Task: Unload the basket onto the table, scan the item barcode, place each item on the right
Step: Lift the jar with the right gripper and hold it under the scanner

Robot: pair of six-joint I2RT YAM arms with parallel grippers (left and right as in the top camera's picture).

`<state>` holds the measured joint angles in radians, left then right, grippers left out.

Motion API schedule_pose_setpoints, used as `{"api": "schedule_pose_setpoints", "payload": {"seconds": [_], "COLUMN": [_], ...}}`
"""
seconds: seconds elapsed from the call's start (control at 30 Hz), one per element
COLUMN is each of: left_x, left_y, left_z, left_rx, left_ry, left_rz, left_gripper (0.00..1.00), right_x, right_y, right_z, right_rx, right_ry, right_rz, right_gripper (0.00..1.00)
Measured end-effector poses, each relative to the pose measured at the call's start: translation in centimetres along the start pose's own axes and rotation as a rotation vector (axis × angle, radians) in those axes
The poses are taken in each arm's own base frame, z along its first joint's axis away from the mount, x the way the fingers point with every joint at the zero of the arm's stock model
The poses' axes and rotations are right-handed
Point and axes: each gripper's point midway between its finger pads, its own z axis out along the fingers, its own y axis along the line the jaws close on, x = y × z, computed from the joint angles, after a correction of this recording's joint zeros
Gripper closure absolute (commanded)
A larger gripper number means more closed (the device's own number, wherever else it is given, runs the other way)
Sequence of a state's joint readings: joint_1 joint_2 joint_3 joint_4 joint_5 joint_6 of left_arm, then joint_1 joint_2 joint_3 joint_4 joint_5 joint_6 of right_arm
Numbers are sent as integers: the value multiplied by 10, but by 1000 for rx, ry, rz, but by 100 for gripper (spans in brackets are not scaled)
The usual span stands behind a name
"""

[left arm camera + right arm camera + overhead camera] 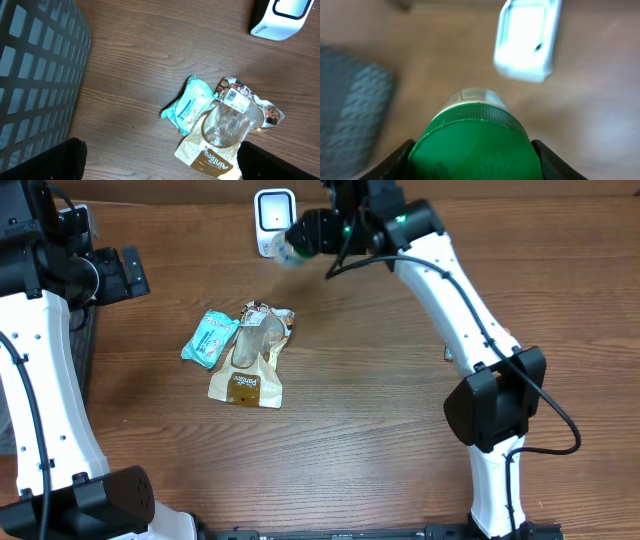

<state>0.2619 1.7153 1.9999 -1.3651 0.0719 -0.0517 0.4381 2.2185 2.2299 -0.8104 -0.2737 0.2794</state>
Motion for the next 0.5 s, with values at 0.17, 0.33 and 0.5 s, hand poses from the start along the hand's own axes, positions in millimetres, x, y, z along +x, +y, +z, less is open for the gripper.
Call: {"api": "schedule_pose_setpoints", "payload": {"seconds": [0.17, 0.33, 0.5], "left_x": [0, 0, 0], "left_y": [0, 0, 0], "left_z": [0, 0, 0], "left_rx": [0, 0, 0], "left_ry": [0, 0, 0], "left_rz": [0, 0, 0], "left_gripper": [1, 0, 0], "right_x": [-48, -97, -105], "right_y": [-3, 5, 0], "right_z": [5, -5, 12], "right_rx": [169, 243, 292], "right_ry": [-262, -491, -535], "right_rz": [-188, -392, -561], "right_gripper": [75, 75, 69]}}
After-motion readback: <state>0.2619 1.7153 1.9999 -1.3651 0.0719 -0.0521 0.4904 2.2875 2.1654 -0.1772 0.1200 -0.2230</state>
